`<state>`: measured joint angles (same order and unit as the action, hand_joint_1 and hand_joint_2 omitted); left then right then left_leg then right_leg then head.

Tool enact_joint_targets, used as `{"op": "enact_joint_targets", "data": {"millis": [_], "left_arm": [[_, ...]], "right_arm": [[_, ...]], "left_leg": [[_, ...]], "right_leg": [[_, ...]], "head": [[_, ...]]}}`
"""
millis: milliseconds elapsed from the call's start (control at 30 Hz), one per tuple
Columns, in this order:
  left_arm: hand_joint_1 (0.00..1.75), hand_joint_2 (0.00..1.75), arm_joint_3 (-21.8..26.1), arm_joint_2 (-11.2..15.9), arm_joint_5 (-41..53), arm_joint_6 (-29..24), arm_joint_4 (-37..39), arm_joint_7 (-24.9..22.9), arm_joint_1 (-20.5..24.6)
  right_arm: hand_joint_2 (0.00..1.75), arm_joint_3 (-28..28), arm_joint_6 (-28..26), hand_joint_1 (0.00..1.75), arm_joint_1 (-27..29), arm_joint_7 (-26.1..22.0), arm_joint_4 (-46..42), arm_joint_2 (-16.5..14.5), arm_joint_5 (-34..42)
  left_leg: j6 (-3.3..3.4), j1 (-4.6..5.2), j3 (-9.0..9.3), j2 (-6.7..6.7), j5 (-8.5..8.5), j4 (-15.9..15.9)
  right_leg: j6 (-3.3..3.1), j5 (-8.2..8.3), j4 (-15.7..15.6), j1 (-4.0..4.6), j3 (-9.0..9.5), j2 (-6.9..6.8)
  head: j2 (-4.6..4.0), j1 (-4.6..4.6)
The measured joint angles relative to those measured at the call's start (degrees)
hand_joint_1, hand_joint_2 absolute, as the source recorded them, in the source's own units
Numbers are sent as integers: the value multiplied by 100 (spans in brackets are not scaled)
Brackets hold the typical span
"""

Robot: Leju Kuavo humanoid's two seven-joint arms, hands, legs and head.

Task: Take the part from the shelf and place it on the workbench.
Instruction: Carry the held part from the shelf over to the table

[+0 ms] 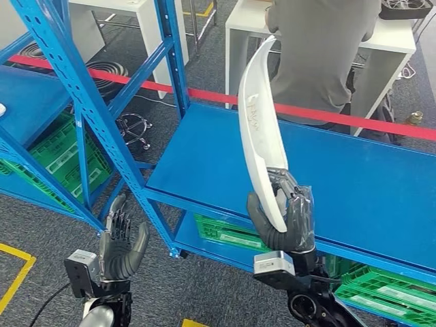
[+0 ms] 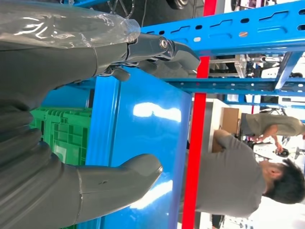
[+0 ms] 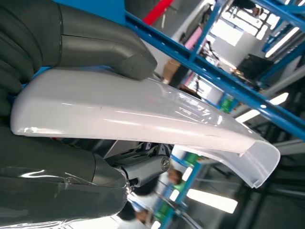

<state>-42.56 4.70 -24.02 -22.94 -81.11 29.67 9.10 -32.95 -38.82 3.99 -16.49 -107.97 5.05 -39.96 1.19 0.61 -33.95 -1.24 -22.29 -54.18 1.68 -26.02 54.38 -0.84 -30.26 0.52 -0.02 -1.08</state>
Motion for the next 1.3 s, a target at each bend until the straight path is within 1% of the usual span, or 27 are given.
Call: {"op": "enact_joint_targets", "data": {"millis": [133, 200, 233, 300, 333, 367, 400, 433, 467, 500, 533, 567, 633, 700, 767, 833, 867, 900, 933, 1000, 1033, 1067, 1133, 1167, 1233, 1267, 1300], "left_arm": [[0, 175, 0, -3, 0, 6, -1, 3, 12], [0, 175, 0, -10, 1, 6, -2, 9, 22], [0, 175, 0, -15, 1, 6, -2, 12, 25], [0, 175, 0, -21, 0, 8, 0, 15, 26], [0, 175, 0, -22, 0, 8, 2, 15, 22], [0, 175, 0, -22, 0, 9, 3, 15, 20], [0, 175, 0, -23, 0, 8, 4, 15, 19], [0, 175, 0, -26, 0, 7, 4, 15, 18], [0, 175, 0, -29, 1, 5, 4, 15, 19], [0, 175, 0, -34, 1, 4, 4, 15, 20], [0, 175, 0, -38, 2, 4, 4, 16, 22], [0, 175, 0, -40, 3, 4, 4, 18, 22], [0, 175, 0, -43, 3, 3, 4, 21, 18], [0, 175, 0, -43, 3, 2, 4, 21, 17], [0, 175, 0, -43, 3, 2, 4, 21, 22], [0, 175, 0, -44, 2, 1, 4, 21, 18], [0, 175, 0, -44, 2, -2, 4, 21, 13], [0, 175, 0, -44, 2, -7, 4, 21, 9], [0, 175, 0, -44, 2, -11, 4, 21, 7], [0, 175, 0, -45, 2, -20, 3, 21, 14], [0, 175, 0, -47, 3, -22, 2, 23, 22], [0, 175, 0, -49, 3, -24, 1, 25, 30], [0, 175, 0, -50, 3, -27, 0, 29, 32], [0, 175, 0, -52, 2, -28, 1, 32, 25], [0, 175, 0, -63, 1, -28, 2, 39, 25], [0, 175, 0, -76, 1, -26, 2, 42, 28], [0, 175, 0, -86, 0, -22, 3, 42, 33]], "right_arm": [[175, -7, 0, 175, 18, -47, -45, -60, -360], [175, -7, 0, 175, 27, -50, -75, -73, -392], [175, -8, 0, 175, 32, -50, -83, -74, -400], [175, -9, 0, 175, 46, -49, -85, -74, -406], [175, -9, 0, 175, 58, -46, -84, -74, -414], [175, -9, 0, 175, 68, -41, -85, -74, -426], [175, -10, 0, 175, 76, -33, -85, -74, -446], [175, -10, 0, 175, 81, -25, -85, -74, -473], [175, -11, 0, 175, 82, -18, -85, -74, -497], [175, -13, 0, 175, 87, -9, -90, -77, -520], [175, -14, 0, 175, 98, -1, -96, -83, -537], [175, -16, 0, 175, 108, 9, -104, -88, -552], [175, -18, 0, 175, 125, 23, -118, -99, -589], [175, -18, 0, 175, 126, 30, -130, -107, -615], [175, -18, 0, 175, 130, 32, -144, -113, -618], [175, -18, 0, 175, 136, 35, -149, -114, -618], [175, -18, 0, 175, 139, 39, -150, -114, -619], [175, -18, 0, 175, 140, 44, -152, -114, -621], [175, -18, 0, 175, 139, 49, -157, -114, -622], [175, -20, 0, 175, 137, 51, -172, -115, -625], [175, -22, 0, 175, 137, 48, -179, -115, -624], [175, -27, 0, 175, 137, 44, -184, -116, -624], [175, -43, 0, 175, 133, 34, -192, -116, -623], [175, -50, 0, 175, 128, 33, -198, -116, -624], [175, -65, 0, 175, 116, 34, -214, -116, -636], [175, -75, 0, 175, 115, 39, -220, -116, -642], [175, -85, 0, 175, 120, 41, -222, -116, -648]], "left_leg": [[45, -12, 31, 8, 2, 53], [63, -63, 104, 25, 39, 165], [68, -89, 137, 32, 51, 204], [74, -98, 156, 16, 47, 215], [65, -105, 158, -4, 42, 212], [49, -119, 159, -38, 35, 203], [22, -142, 160, -82, 24, 182], [-15, -170, 159, -135, 5, 145], [-61, -192, 148, -191, -20, 94], [-108, -201, 128, -246, -45, 35], [-153, -198, 105, -296, -57, -5], [-191, -194, 84, -337, -55, -23], [-256, -210, 63, -403, -31, -8], [-291, -222, -29, -268, -145, -195], [-299, -206, -349, -31, -488, -867], [-288, -196, -748, 58, -809, -1676], [-264, -188, -838, 71, -840, -1855], [-222, -168, -798, 83, -759, -1781], [-163, -136, -631, 113, -595, -1467], [-6, -27, -162, 336, -279, -601], [50, 23, -9, 429, -200, -304], [85, 63, 63, 486, -176, -147], [99, 79, 71, 382, -161, -75], [101, 60, 93, 312, -140, -33], [121, 1, 153, 178, -90, 59], [127, -19, 169, 119, -78, 78], [137, -28, 172, 55, -75, 83]], "right_leg": [[36, -10, -19, -2, 21, -2], [70, -148, 170, 11, -40, -8], [87, -309, 451, 11, -159, -12], [127, -694, 1253, -13, -546, -14], [150, -790, 1552, -34, -699, -15], [174, -769, 1642, -58, -752, -15], [201, -629, 1481, -82, -676, -11], [236, -411, 1106, -114, -488, 15], [280, -241, 689, -147, -275, 114], [287, -116, 351, -168, -105, 200], [271, -65, 159, -179, -9, 266], [230, -78, 116, -170, 8, 301], [105, -61, 137, -141, -4, 198], [11, -47, 130, -128, 2, 89], [-48, -44, 124, -98, -2, -33], [-83, -53, 124, -43, -12, -171], [-98, -60, 124, -14, -11, -241], [-111, -68, 124, 14, -5, -313], [-121, -76, 124, 39, 6, -379], [-128, -99, 122, 82, 34, -501], [-118, -112, 121, 94, 43, -552], [-102, -125, 119, 98, 51, -603], [-58, -148, 105, 105, 75, -713], [-32, -175, 122, 102, 86, -698], [20, -385, 425, 90, -19, -458], [39, -564, 758, 67, -167, -281], [56, -759, 1167, 53, -362, -163]], "head": [[0, 15], [0, -6], [0, -34], [0, -97], [0, -116], [0, -125], [0, -126], [0, -133], [0, -154], [0, -187], [0, -206], [0, -203], [0, -145], [0, -68], [0, 22], [0, 64], [0, 69], [0, 72], [0, 75], [0, 72], [0, 66], [0, 60], [0, 56], [0, 52], [0, 25], [0, -7], [0, -39]]}}
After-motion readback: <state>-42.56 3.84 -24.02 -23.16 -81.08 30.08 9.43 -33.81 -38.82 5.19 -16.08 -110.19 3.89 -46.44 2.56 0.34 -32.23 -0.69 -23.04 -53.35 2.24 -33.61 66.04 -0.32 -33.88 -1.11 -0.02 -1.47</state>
